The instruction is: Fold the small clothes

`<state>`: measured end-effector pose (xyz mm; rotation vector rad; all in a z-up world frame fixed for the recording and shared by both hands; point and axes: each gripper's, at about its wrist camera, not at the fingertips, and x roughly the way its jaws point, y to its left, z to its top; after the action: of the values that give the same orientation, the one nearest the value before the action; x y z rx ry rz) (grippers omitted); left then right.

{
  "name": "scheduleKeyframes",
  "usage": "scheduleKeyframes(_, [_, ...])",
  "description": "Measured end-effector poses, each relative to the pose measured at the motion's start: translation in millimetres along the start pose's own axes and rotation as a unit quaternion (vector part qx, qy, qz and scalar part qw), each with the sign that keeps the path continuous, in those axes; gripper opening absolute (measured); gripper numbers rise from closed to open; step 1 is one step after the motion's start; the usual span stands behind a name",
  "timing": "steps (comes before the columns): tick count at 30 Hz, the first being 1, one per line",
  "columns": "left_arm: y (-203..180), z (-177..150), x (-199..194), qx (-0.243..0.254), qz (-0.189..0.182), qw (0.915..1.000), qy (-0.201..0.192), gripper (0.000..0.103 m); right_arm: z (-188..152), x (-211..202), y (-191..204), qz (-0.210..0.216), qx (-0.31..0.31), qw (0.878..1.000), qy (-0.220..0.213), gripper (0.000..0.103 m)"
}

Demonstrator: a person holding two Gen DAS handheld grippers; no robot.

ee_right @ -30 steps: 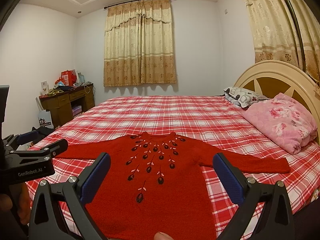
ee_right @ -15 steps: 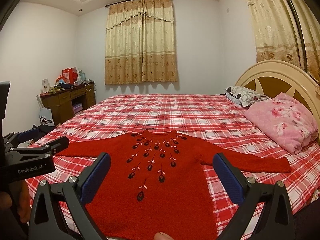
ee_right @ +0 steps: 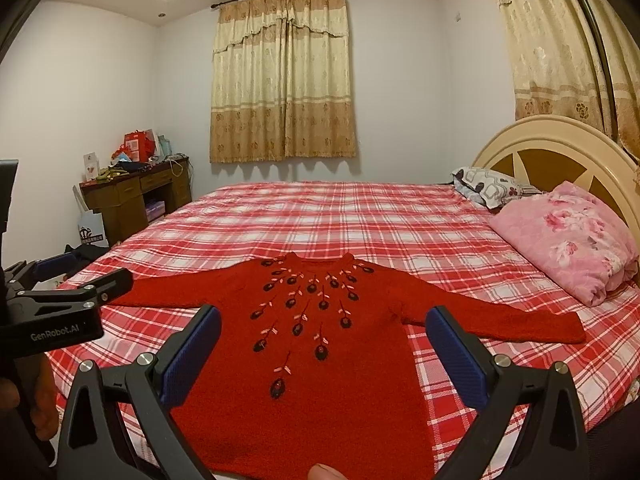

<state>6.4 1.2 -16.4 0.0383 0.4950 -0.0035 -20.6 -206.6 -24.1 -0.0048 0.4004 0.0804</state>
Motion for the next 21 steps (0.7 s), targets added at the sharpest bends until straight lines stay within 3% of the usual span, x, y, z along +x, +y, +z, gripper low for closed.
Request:
scheduleKeyframes(11, [6.3,-13.1,58.4,0.009,0.017,0.9988,0.045,0.103,-23.1,64.9,-55.9,-0.025,0.042,0.997,0.063,0.102])
scheduleKeyframes(21, [2.6,-15.8,142.4,0.033,0.026,0.9941,0.1,0.103,-41.3,132.7,-186.9,-0.117,0.136,0.976,0.124,0.102])
